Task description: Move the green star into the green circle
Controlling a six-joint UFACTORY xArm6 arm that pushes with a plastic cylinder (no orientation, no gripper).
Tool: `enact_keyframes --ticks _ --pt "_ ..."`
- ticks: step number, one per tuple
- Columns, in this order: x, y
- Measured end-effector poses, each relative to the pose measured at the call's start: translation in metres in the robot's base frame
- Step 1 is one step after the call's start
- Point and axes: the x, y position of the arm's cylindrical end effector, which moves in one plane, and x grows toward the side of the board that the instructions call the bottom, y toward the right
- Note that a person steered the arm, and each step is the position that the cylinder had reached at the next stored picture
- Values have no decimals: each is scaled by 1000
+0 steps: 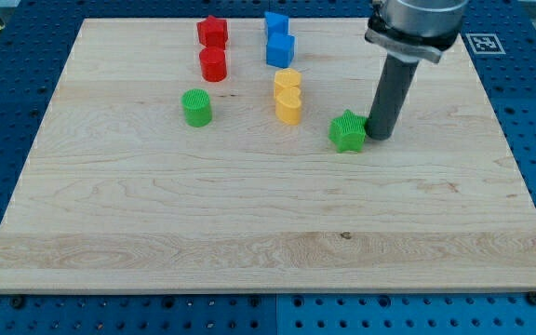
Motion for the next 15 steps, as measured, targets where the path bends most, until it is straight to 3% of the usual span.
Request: enact_keyframes --ticks 1,4,6,8,15 --pt "-10 0" --pt "73 0" --pt "29 16" --pt "18 23" --pt "17 -82"
